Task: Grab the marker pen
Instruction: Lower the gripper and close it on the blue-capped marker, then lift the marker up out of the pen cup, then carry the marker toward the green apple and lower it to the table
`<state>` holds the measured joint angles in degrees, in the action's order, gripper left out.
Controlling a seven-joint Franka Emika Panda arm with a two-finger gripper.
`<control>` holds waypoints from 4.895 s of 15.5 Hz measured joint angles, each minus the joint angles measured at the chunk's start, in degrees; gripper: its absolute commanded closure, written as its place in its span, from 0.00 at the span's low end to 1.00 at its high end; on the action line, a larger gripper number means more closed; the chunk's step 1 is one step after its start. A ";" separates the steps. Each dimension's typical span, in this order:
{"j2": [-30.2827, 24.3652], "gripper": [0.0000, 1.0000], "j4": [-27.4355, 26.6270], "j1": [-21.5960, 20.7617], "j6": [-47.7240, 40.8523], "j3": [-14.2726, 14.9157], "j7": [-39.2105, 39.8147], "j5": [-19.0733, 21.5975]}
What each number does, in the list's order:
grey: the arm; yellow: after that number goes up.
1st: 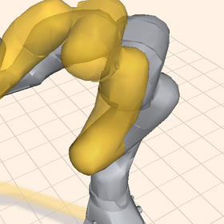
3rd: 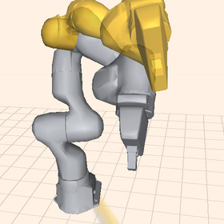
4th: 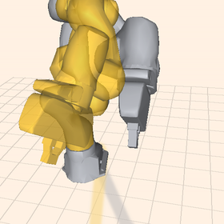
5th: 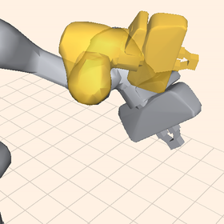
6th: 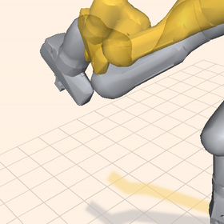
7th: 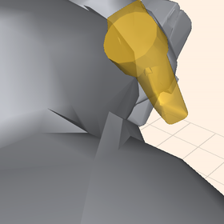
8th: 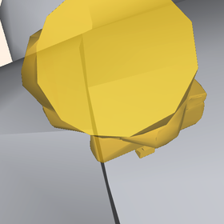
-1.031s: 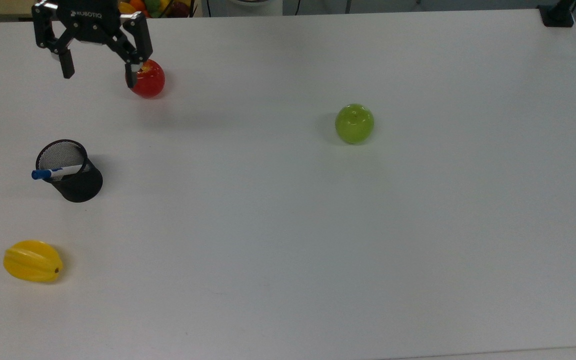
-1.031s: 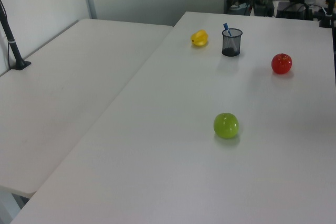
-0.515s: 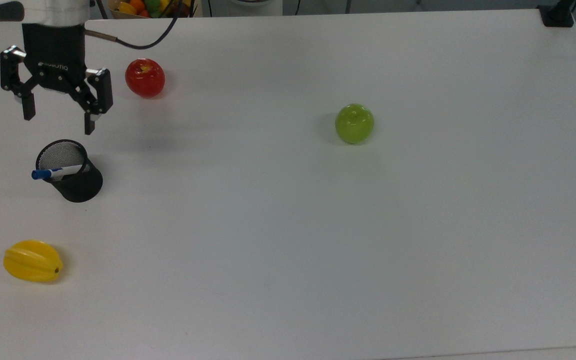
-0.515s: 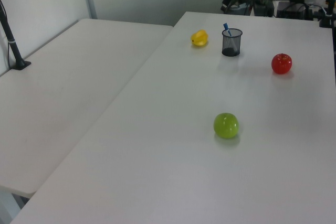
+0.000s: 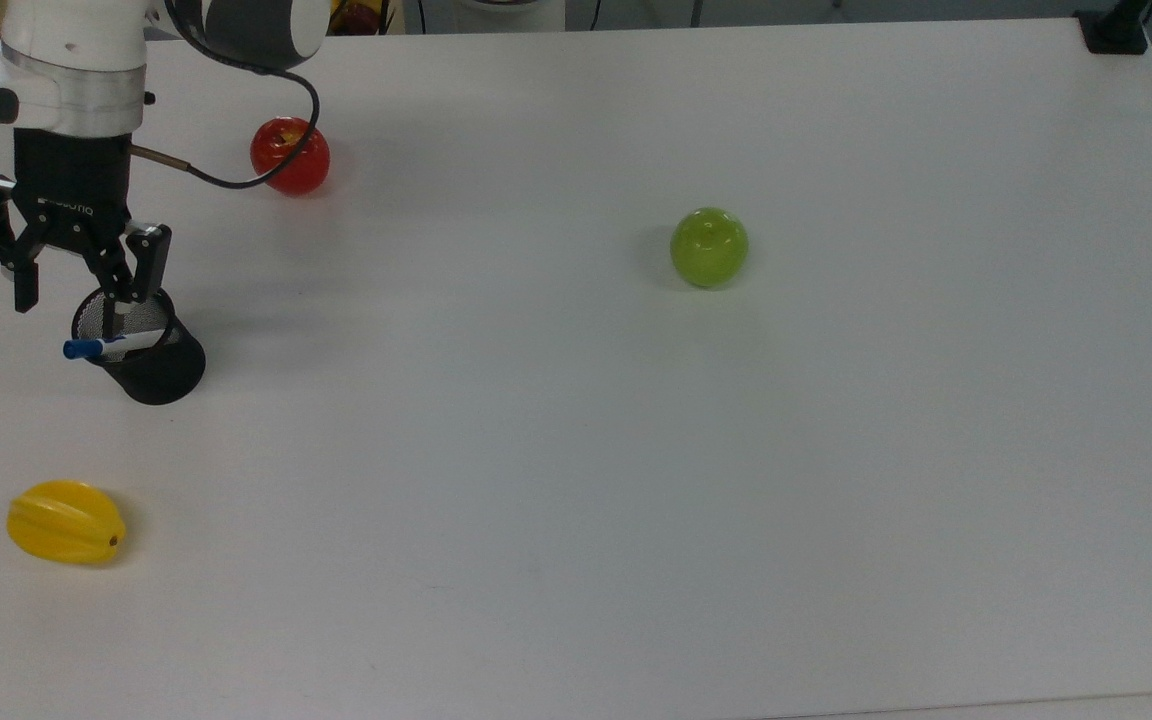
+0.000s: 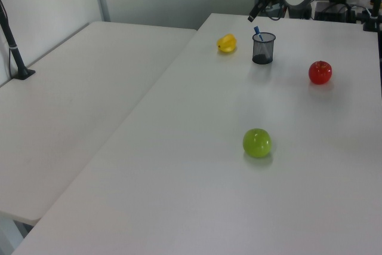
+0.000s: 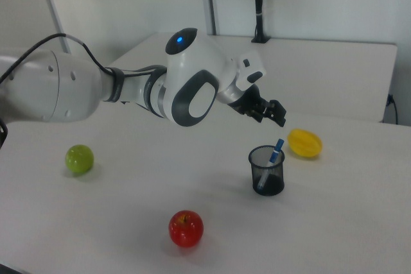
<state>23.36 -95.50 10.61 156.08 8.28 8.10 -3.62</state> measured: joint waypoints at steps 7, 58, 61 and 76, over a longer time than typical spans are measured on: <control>2.74 0.54 0.04 0.96 0.85 0.01 0.00 0.00; -13.35 0.98 -1.01 -6.95 -41.94 -6.89 0.09 9.48; -9.69 0.98 -2.37 -8.63 -41.94 -8.04 0.10 10.55; -0.19 0.73 -4.64 -11.66 -34.88 -16.35 -3.52 10.70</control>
<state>23.18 -100.14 -1.05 121.21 -8.08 4.58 7.09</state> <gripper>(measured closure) 0.824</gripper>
